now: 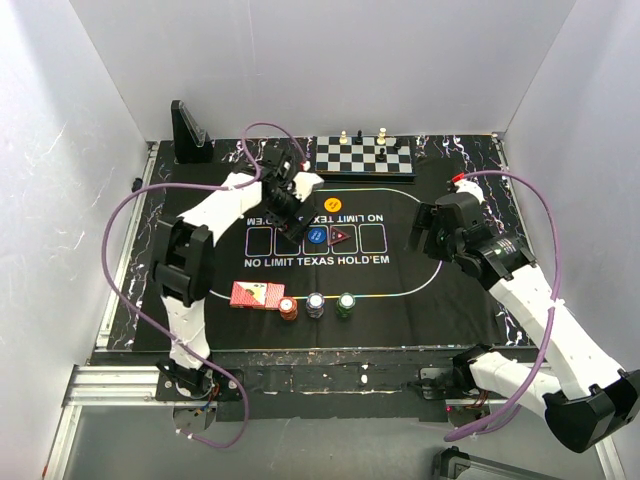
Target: Distribute texas hold em gaming equipment
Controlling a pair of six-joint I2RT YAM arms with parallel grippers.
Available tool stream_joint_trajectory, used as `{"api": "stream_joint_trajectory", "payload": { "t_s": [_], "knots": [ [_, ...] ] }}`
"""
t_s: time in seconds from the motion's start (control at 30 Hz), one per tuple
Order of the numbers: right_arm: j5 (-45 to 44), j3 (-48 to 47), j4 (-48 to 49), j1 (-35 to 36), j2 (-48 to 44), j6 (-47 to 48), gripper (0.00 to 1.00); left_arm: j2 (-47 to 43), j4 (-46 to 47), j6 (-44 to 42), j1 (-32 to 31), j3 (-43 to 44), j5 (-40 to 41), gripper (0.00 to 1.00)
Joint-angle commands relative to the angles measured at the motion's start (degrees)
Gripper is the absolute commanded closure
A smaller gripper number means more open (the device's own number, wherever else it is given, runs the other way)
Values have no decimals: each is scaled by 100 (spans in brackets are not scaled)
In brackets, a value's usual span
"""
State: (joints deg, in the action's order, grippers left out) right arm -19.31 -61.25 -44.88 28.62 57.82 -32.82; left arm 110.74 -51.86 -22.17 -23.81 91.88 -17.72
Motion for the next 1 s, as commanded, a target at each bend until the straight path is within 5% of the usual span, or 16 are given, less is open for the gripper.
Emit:
{"api": "stream_joint_trajectory", "payload": {
  "t_s": [0.0, 0.57, 0.97],
  "knots": [
    [120, 79, 85, 21, -192, -181, 8, 377, 88, -463, -264, 523, 145, 2],
    [200, 96, 261, 21, -219, -111, 10, 1248, 1010, -911, -730, 1069, 154, 4],
    [322, 237, 322, 29, -430, -128, 19, 1530, 1529, -560, -765, 955, 251, 27]
  ]
}}
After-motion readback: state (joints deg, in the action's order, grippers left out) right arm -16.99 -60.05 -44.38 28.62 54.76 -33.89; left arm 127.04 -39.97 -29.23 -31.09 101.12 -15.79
